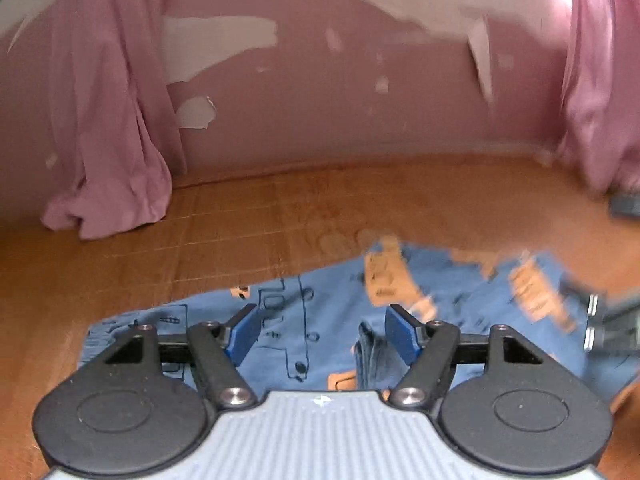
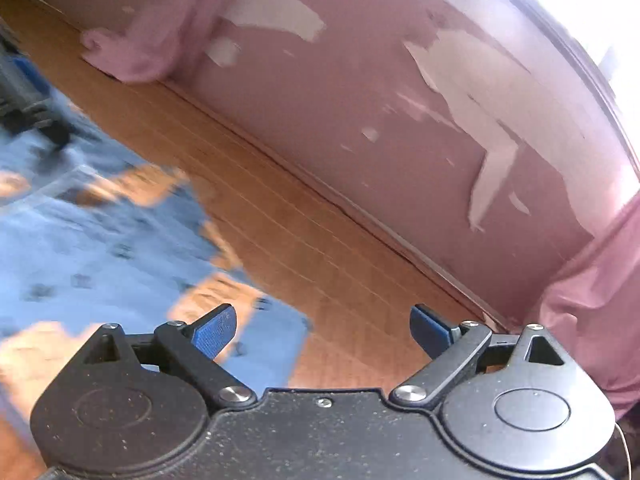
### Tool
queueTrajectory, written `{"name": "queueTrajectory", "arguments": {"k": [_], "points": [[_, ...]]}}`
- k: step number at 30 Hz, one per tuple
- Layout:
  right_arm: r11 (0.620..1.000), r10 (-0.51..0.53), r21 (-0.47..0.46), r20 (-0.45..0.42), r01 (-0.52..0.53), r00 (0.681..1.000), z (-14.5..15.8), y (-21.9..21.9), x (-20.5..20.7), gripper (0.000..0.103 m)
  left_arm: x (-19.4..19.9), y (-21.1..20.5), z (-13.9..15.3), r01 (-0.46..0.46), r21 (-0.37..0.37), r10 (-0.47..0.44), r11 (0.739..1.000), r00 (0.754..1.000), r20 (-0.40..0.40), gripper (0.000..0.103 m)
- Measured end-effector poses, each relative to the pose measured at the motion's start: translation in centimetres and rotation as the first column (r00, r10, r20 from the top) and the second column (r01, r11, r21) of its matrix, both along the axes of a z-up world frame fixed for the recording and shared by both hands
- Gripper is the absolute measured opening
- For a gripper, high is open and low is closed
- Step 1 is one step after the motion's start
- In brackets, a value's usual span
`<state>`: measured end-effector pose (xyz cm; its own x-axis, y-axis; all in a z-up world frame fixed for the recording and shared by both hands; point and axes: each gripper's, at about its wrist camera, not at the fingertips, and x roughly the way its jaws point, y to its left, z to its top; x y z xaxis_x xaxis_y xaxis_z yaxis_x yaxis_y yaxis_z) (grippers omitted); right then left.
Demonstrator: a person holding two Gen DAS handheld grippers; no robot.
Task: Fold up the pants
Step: 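Open both grippers and release the pants onto the floor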
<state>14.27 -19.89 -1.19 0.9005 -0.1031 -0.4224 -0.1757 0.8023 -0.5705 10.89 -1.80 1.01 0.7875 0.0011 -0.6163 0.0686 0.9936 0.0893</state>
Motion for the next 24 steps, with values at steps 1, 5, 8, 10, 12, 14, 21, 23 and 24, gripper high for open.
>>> {"name": "queueTrajectory", "arguments": {"k": [1, 5, 8, 10, 12, 14, 21, 23, 24], "points": [[1.0, -0.012, -0.013, -0.016, 0.012, 1.0, -0.8, -0.1, 0.9, 0.094, 0.3, -0.6, -0.6, 0.007, 0.03, -0.006, 1.0, 1.0, -0.012, 0.074], [0.999, -0.032, -0.019, -0.02, 0.031, 0.999, -2.0, -1.0, 2.4, 0.1, 0.3, -0.6, -1.8, 0.026, 0.087, -0.027, 0.996, 1.0, 0.008, 0.08], [0.999, -0.027, -0.039, -0.009, 0.026, 1.0, -0.8, -1.3, 1.5, 0.095, -0.4, 0.8, -0.9, 0.024, 0.057, -0.023, 0.998, 1.0, -0.006, 0.082], [1.0, 0.01, -0.013, 0.019, -0.01, 1.0, 0.2, -0.8, -0.1, 0.097, -1.9, 2.5, 0.0, 0.023, 0.014, -0.023, 1.0, 1.0, 0.02, 0.084], [0.998, 0.053, 0.028, 0.001, -0.053, 0.999, 0.7, 0.2, -2.7, 0.1, -3.3, 3.4, 0.5, 0.026, -0.019, -0.025, 0.999, 0.999, 0.039, 0.087], [0.994, 0.111, 0.003, -0.032, -0.111, 0.993, 0.1, 1.4, -5.1, 0.1, -4.3, 3.6, 0.2, 0.016, -0.034, -0.016, 0.999, 1.0, 0.017, 0.087], [0.991, 0.125, -0.04, -0.043, -0.127, 0.991, -1.8, 2.5, -6.6, 0.1, -5.4, 3.5, -1.2, -0.036, 0.086, 0.038, 0.996, 0.999, -0.022, 0.088], [0.99, 0.135, -0.033, 0.001, -0.135, 0.991, -0.9, 2.8, -7.0, 0.1, -5.8, 4.6, -0.6, -0.07, 0.079, 0.071, 0.994, 0.997, -0.007, 0.088], [0.989, 0.144, -0.016, 0.012, -0.144, 0.989, -0.6, 3.1, -7.2, 0.102, -6.2, 5.4, -0.2, -0.091, 0.058, 0.091, 0.994, 0.996, 0.014, 0.088]]}}
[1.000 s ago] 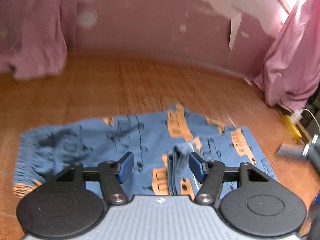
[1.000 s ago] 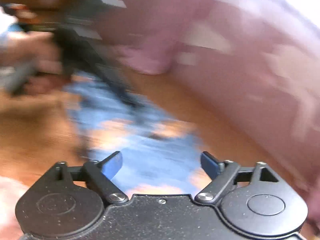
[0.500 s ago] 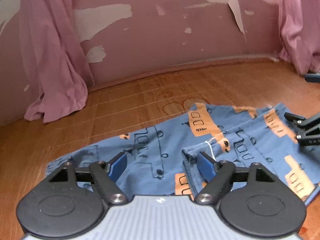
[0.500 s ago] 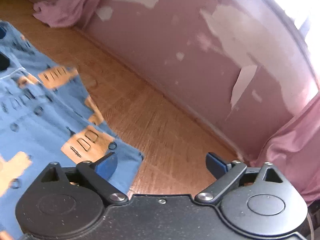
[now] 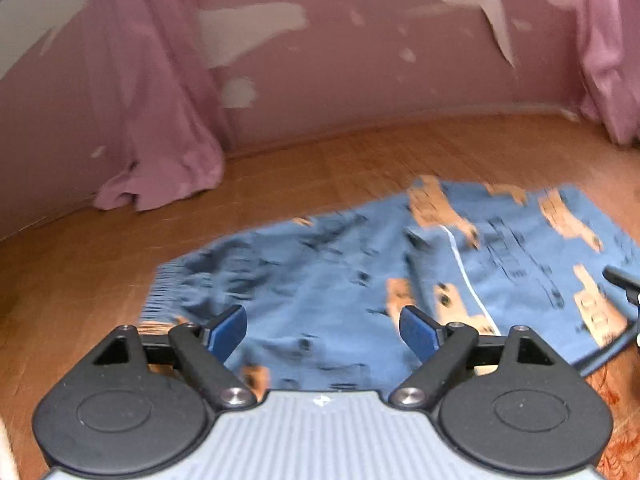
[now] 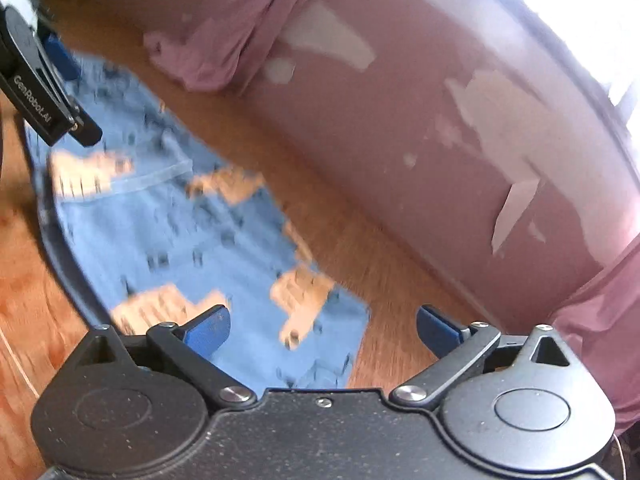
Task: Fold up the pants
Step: 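Open both grippers and release the pants onto the floor, then grasp the elastic waistband with the left gripper and lift it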
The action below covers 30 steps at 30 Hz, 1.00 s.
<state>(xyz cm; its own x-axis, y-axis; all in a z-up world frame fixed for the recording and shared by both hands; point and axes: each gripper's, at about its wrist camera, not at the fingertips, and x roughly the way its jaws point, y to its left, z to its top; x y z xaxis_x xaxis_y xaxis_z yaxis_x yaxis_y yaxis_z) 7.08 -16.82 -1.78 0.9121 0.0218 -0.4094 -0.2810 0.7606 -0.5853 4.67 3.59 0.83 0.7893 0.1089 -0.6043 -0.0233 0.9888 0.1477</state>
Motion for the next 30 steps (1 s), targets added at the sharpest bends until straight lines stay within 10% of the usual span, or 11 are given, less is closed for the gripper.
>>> {"name": "queueTrajectory", "arguments": {"k": [6, 15, 18, 22, 26, 30], "points": [[0.99, 0.091, 0.116, -0.056, -0.084, 0.994, 0.4, 2.2, 0.7, 0.102, -1.6, 7.9, 0.6, -0.325, -0.213, 0.341, 0.921, 0.939, 0.038, 0.093], [0.974, 0.142, 0.194, -0.112, -0.119, 0.983, -0.3, 4.2, 2.4, 0.102, -0.3, 13.4, -1.6, -0.361, -0.428, 0.365, 0.828, 0.928, -0.076, 0.039], [0.973, 0.146, 0.196, -0.122, -0.12, 0.982, -0.8, 4.6, 2.6, 0.102, 0.3, 11.6, -1.4, -0.361, -0.313, 0.361, 0.878, 0.931, -0.06, 0.026], [0.968, 0.142, 0.223, -0.126, -0.112, 0.982, -1.0, 4.4, 2.7, 0.102, 1.4, 5.9, -0.8, -0.276, 0.063, 0.275, 0.959, 0.961, 0.022, 0.023], [0.963, 0.135, 0.253, -0.138, -0.096, 0.981, -1.0, 4.2, 2.8, 0.102, 2.1, 0.8, -1.8, -0.16, 0.374, 0.158, 0.913, 0.987, 0.037, 0.022], [0.962, 0.128, 0.256, -0.139, -0.09, 0.982, -1.0, 4.1, 2.8, 0.102, 2.5, -0.4, -2.3, -0.144, 0.417, 0.144, 0.897, 0.989, 0.033, 0.023]]}}
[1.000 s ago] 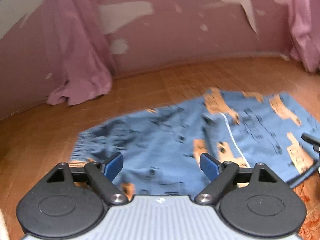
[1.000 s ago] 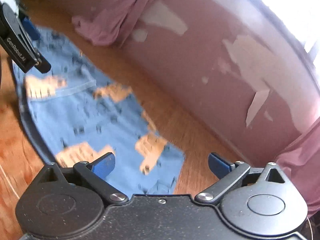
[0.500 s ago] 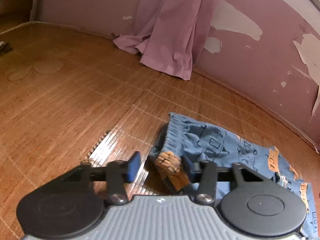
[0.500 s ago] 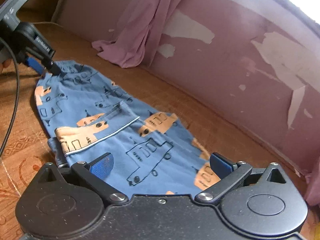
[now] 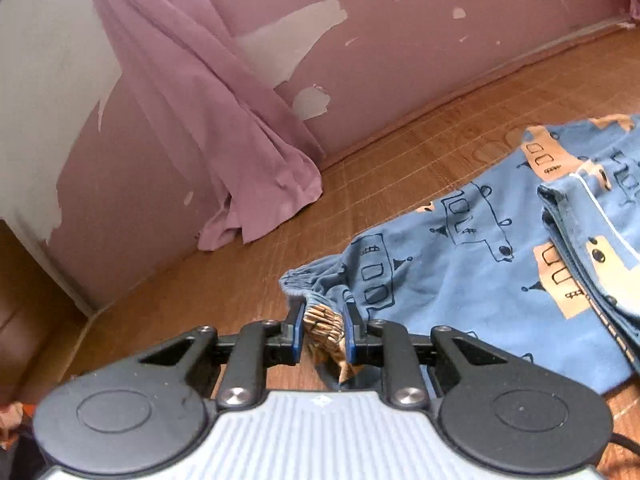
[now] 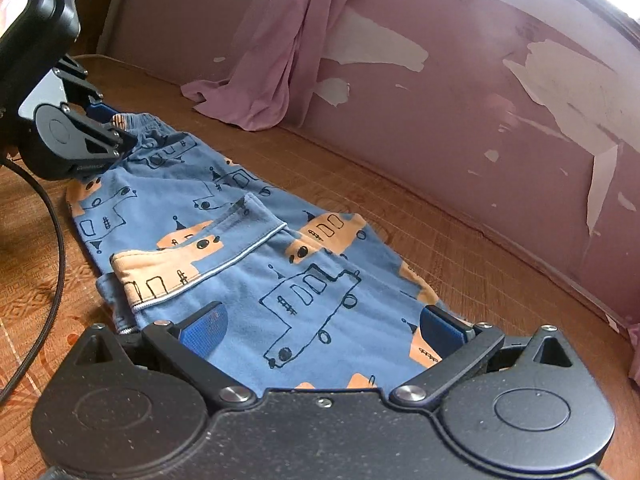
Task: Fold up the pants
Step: 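Grasp the elastic waistband with the left gripper and lift it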
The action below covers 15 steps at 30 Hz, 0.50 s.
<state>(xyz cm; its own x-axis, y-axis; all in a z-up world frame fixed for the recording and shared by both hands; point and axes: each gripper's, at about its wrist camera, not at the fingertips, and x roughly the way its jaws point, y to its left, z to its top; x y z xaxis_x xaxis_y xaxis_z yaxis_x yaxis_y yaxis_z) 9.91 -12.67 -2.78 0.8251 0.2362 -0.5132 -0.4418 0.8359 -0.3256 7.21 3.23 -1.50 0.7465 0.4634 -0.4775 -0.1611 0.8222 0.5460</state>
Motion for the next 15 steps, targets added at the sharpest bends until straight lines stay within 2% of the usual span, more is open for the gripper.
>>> {"name": "queueTrajectory", "arguments": {"k": [3, 5, 6, 7, 12, 14, 15], "points": [[1.0, -0.002, 0.002, 0.003, 0.002, 1.0, -0.1, 0.0, -0.1, 0.102, 0.5, 1.6, 0.3, -0.045, -0.08, 0.045, 0.996, 0.999, -0.002, 0.026], [1.0, -0.003, 0.008, 0.002, 0.003, 1.0, -0.1, -0.1, 0.0, 0.102, 0.3, 2.9, 0.5, -0.086, -0.146, 0.086, 0.986, 0.996, -0.004, 0.036], [1.0, -0.004, 0.011, 0.001, 0.004, 1.0, -0.1, -0.2, 0.0, 0.102, 0.2, 3.5, 0.5, -0.104, -0.181, 0.105, 0.978, 0.994, -0.008, 0.045], [1.0, -0.004, 0.014, -0.001, 0.004, 1.0, -0.1, -0.2, 0.0, 0.102, 0.1, 4.2, 0.6, -0.121, -0.225, 0.123, 0.967, 0.992, -0.008, 0.049], [1.0, -0.006, 0.027, -0.004, 0.006, 1.0, -0.2, -0.4, 0.1, 0.102, -0.1, 6.2, 0.4, -0.145, -0.354, 0.148, 0.924, 0.989, -0.02, 0.051], [1.0, -0.007, 0.029, -0.004, 0.007, 1.0, -0.2, -0.3, 0.1, 0.102, 0.0, 7.0, 0.5, -0.155, -0.416, 0.158, 0.896, 0.987, -0.028, 0.051], [1.0, -0.007, 0.028, -0.003, 0.007, 1.0, -0.2, -0.3, 0.0, 0.102, 0.0, 7.6, 0.5, -0.164, -0.459, 0.168, 0.873, 0.985, -0.032, 0.05]]}}
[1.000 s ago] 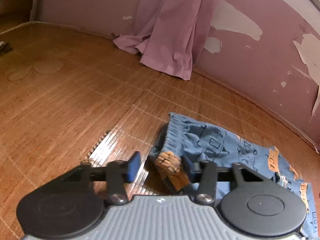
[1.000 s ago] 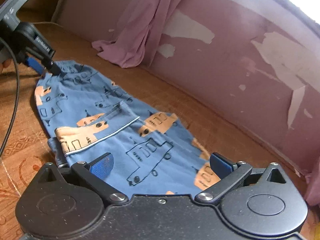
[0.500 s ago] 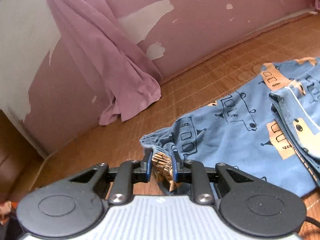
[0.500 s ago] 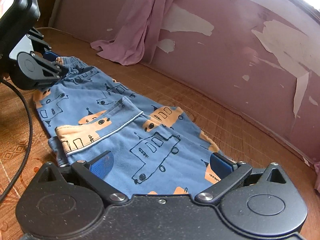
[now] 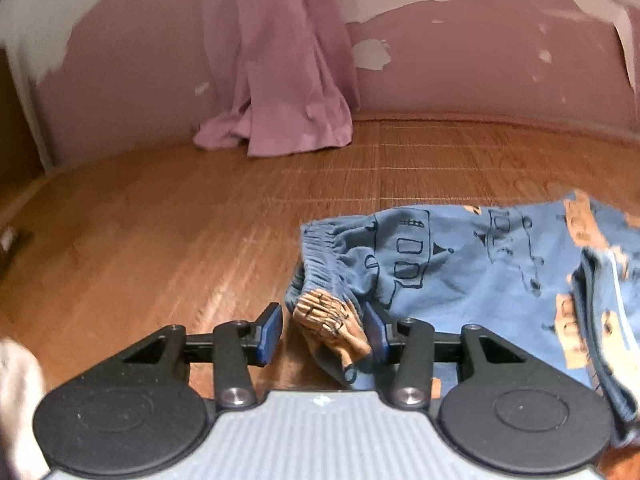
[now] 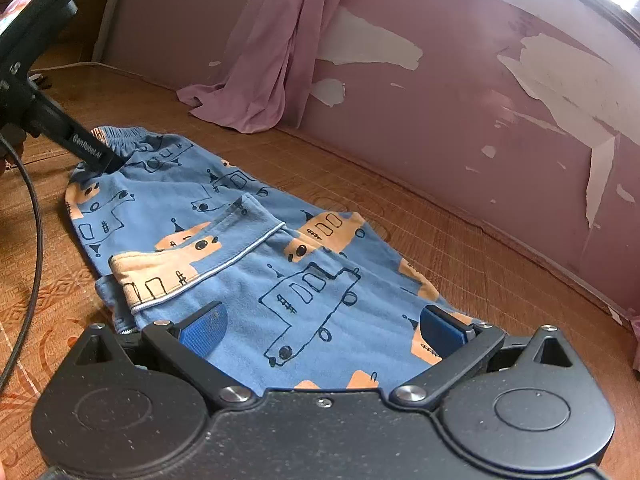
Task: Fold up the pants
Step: 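Grasp the elastic waistband with the left gripper and lift it, then fold the waistband over the pants with the left gripper and release it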
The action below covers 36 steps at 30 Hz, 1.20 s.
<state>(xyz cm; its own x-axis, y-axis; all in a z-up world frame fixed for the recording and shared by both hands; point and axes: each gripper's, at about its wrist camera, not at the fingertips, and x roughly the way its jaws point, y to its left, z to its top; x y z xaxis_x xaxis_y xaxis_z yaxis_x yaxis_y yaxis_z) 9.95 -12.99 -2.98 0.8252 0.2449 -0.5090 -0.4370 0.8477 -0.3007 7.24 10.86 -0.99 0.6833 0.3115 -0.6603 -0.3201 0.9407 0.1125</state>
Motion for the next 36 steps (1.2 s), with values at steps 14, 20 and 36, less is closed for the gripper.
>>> {"name": "queueTrajectory", "arguments": {"k": [14, 20, 36], "points": [[1.0, 0.006, -0.023, 0.008, -0.006, 1.0, 0.1, 0.2, -0.1, 0.102, -1.2, 5.5, 1.0, -0.118, -0.499, 0.182, 0.858, 0.98, 0.081, 0.017], [0.998, 0.025, -0.059, 0.033, -0.023, 0.999, 1.0, -0.2, 0.0, 0.102, -1.8, 3.0, 4.8, -0.001, -0.456, 0.102, 0.89, 0.975, 0.195, 0.016], [0.98, -0.194, 0.042, 0.043, 0.193, 0.98, 5.0, -14.7, -0.1, 0.102, -2.0, -18.4, 10.3, 0.577, 0.003, -0.566, 0.817, 0.799, 0.203, 0.016]]}}
